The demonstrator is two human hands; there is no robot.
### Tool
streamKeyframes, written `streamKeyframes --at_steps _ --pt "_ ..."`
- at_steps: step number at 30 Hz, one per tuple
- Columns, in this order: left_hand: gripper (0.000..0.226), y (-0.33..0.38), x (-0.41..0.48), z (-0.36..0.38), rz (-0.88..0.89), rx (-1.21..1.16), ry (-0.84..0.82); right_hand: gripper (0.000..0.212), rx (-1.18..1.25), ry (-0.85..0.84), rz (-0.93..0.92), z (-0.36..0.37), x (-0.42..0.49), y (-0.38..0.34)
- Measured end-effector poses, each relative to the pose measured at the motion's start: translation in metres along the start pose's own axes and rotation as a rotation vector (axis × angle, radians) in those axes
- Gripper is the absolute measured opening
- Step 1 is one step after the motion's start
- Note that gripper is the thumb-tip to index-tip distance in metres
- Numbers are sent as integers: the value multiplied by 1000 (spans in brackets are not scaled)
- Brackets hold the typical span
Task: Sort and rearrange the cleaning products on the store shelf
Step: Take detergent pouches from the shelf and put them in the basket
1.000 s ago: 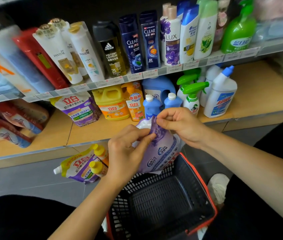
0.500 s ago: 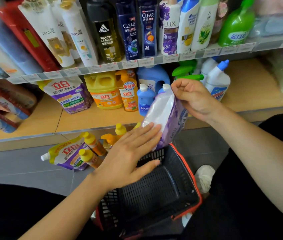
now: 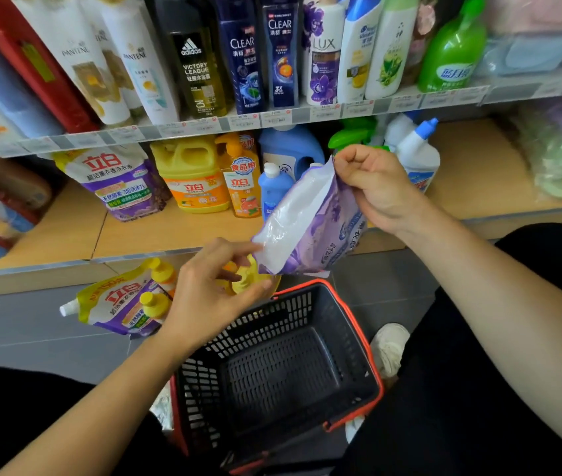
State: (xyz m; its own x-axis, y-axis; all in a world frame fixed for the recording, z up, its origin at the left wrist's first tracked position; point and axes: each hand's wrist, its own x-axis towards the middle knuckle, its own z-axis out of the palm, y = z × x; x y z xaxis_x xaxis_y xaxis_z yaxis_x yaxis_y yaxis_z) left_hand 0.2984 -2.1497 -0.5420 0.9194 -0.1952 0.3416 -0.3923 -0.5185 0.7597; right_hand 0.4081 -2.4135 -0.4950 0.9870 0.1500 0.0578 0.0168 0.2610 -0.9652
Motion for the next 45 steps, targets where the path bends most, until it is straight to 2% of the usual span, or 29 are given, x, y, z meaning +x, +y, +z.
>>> streamKeyframes --at_steps 2,3,4,8,12,14,15,18,22,24,27,29,32,34,39,42,44,45 --pt "79 -7 2 3 -158 -57 -80 20 12 9 -13 5 -2 -1" --pt "84 -8 2 5 -217 -105 -115 20 12 14 -20 7 -4 -2" --pt "81 -9 3 8 -242 -145 -123 20 13 19 -25 9 -5 -2" --pt "36 -11 10 7 -199 -244 -10 21 64 73 4 18 -10 1" --pt "29 -15 9 1 -242 -303 80 20 37 65 104 19 -15 11" --pt "7 -17 8 -2 -278 -302 142 21 -43 44 154 17 -18 19" --pt "3 -18 7 -4 -285 -301 160 21 -69 41 174 16 -19 24" --pt "15 -25 0 -10 -303 -291 120 20 -108 8 246 15 -24 43" --pt "30 -36 -18 -10 -299 -86 -100 26 -265 -191 456 9 -30 73" --pt "39 -42 -26 -11 -270 46 -253 29 -459 -380 547 7 -35 88" --pt "37 -55 -34 -13 -288 150 -495 34 -813 -715 558 10 -50 119" --pt "40 -63 -36 -12 -301 175 -628 36 -926 -874 598 15 -63 143" --pt "44 -76 -36 3 -310 124 -736 31 -952 -910 734 18 -74 177" --pt "46 -89 -36 20 -310 101 -750 31 -996 -886 753 16 -74 193" --pt "44 -125 -32 64 -305 201 -814 61 -1137 -909 811 -2 -68 210" --pt "38 -142 -35 91 -360 222 -743 64 -1242 -927 789 -10 -65 216" --pt "15 -147 -36 104 -380 212 -666 58 -1334 -944 732 -11 -63 217" --pt "12 -148 -36 105 -379 202 -625 51 -1363 -958 713 -12 -62 218"
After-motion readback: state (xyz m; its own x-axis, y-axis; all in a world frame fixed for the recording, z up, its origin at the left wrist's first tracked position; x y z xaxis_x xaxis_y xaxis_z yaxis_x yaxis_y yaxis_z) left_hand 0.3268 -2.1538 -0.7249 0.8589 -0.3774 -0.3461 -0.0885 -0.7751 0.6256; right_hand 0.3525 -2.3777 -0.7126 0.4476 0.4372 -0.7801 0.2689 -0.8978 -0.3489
